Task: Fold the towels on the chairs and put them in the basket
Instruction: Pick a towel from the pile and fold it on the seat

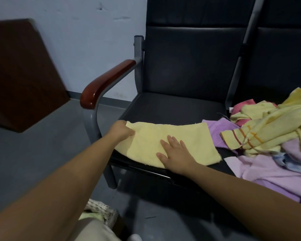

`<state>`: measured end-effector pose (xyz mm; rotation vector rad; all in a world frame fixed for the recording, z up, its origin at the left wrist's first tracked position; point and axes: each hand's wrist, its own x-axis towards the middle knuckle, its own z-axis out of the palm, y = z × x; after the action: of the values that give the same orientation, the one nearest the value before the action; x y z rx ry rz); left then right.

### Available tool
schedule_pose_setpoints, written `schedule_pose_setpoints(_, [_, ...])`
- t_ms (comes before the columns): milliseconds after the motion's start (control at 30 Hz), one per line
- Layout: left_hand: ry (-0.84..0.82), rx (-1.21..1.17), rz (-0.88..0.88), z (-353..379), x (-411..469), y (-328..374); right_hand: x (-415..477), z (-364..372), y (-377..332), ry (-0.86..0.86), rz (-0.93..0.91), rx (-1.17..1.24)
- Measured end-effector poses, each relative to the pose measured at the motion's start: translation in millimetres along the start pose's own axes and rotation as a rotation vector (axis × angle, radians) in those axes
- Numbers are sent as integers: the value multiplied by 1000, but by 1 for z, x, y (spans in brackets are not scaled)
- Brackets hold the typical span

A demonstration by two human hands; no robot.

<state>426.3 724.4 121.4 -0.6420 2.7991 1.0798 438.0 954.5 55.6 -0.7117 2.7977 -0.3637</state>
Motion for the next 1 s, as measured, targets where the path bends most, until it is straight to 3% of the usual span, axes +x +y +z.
schedule_pose_setpoints(100, [42, 85, 142, -1, -13, 25, -3, -16, -1, 73, 53, 385])
schedule_pose_setpoints(167, [40, 144, 246, 5, -25, 44, -1, -27, 1, 208, 173, 756])
schedule_pose_setpoints(233, [-31, 152, 323, 17, -39, 60, 2, -38, 2, 221, 322, 1189])
schedule_pose_setpoints(300, [-150, 0, 331, 30, -48, 64, 1, -41, 4, 165, 414, 1497])
schedule_pose_setpoints(333, [-184, -104, 312, 34, -51, 61, 0, -40, 4, 145, 442, 1519])
schedule_pose_setpoints(400, [-148, -160, 292, 37, -52, 50, 1, -35, 4, 122, 464, 1418])
schedule_pose_setpoints(533, [-12, 91, 240, 40, -43, 26, 6, -27, 4, 92, 431, 1105])
schedule_pose_setpoints(733, [18, 136, 129, 45, -30, 12, 6, -41, 0, 316, 299, 860])
schedule_pose_setpoints(833, [-24, -45, 51, 52, -25, 13, -5, -33, 6, 203, 303, 526])
schedule_pose_setpoints(933, [-57, -348, -80, 57, -22, 18, -15, -31, 11, 309, 157, 132])
schedule_pose_setpoints(1000, [-90, -327, -99, 60, -23, 20, -19, -33, 18, 287, 35, 60])
